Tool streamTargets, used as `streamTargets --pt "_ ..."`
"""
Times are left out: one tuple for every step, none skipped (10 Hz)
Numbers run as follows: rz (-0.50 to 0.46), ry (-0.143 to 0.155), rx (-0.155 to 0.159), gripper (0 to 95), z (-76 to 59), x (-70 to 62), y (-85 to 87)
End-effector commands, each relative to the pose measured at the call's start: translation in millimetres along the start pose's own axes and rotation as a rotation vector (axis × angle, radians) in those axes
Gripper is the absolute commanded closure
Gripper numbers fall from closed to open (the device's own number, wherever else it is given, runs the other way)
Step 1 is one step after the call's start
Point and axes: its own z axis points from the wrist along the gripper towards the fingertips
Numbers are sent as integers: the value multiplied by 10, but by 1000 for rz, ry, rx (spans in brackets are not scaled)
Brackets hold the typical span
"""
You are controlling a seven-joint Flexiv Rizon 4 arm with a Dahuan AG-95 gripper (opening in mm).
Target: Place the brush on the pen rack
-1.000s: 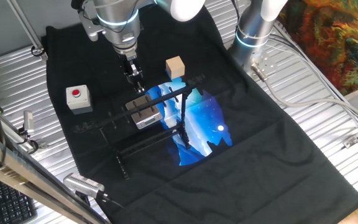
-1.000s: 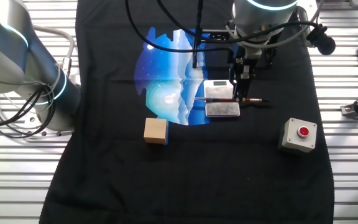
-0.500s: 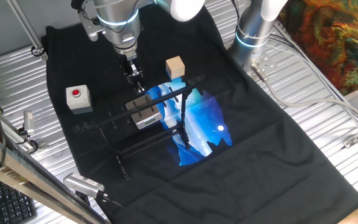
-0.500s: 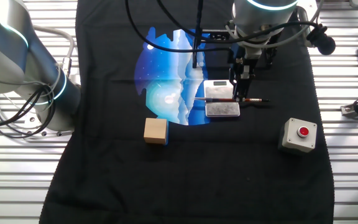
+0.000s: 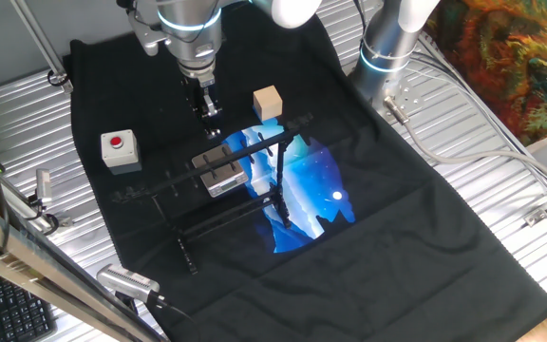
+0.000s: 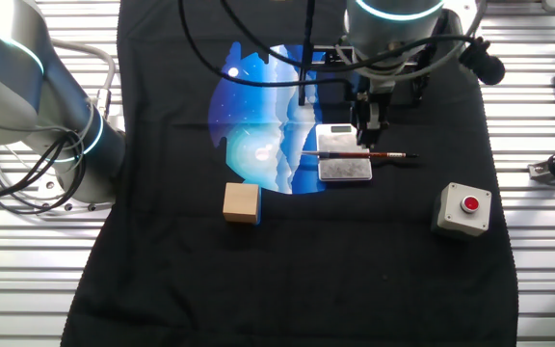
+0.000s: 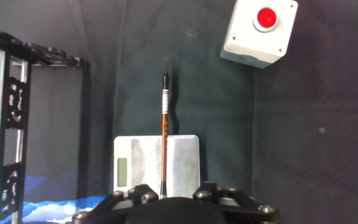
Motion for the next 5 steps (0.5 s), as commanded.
streamTargets --pt "3 1 0 950 13 -17 10" --pt "4 -1 -1 950 13 -17 10" --pt "5 -1 3 950 13 -17 10" --pt "1 -2 8 950 13 -17 10" --pt "0 -3 9 950 12 -17 10"
